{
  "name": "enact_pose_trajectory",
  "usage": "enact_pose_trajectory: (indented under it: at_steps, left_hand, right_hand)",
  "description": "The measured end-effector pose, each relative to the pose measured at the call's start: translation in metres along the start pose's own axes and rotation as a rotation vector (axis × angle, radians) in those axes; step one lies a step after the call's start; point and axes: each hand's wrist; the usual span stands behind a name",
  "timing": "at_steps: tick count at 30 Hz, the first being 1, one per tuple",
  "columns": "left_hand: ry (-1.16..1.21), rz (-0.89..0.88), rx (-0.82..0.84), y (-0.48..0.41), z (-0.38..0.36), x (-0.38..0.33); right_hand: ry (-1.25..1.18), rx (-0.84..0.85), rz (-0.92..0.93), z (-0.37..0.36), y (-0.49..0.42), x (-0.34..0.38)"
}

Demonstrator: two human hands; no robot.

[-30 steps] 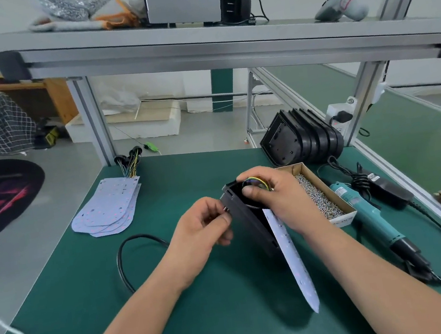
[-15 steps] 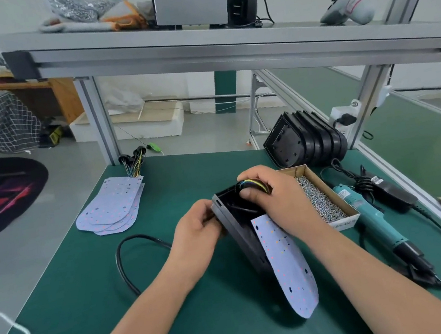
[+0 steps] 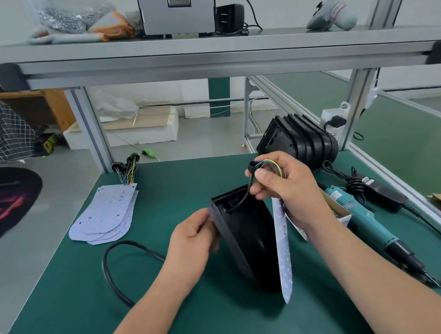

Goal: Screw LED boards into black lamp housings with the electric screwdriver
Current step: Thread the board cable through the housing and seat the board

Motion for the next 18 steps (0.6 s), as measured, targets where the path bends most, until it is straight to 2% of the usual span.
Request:
enact_pose_trajectory:
  at_steps: [4, 9, 12, 15, 18]
  left_hand:
    - [-0.117, -0.03, -0.114, -0.002, 0.001, 0.002]
    - [0.037, 0.079, -0.003, 0.0, -0.002, -0.004]
    - [0.064, 0.058, 0.018, 0.005, -0.002, -0.007]
    - [0.106, 0.069, 0.02, 0.008, -0.005, -0.006]
    - [0.07, 0.067, -0.051, 0.007, -0.006, -0.005]
  right_hand:
    - [-0.016, 0.041, -0.021, -0.003, -0.001, 0.0]
    - [0.083, 0.071, -0.017, -0.008, -0.002, -0.002]
    - [0.187, 0.122, 0.008, -0.006, -0.004, 0.002]
    - [0.19, 0.165, -0.038, -0.004, -0.007, 0.005]
    - [0.139, 0.221, -0.067, -0.01, -0.006, 0.002]
Point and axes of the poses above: each hand's wrist, its own y-axis away from the middle knuckle, its own z-axis out of the back of the hand, x = y × z, and after that the axes turned 11 degrees about z, right-handed
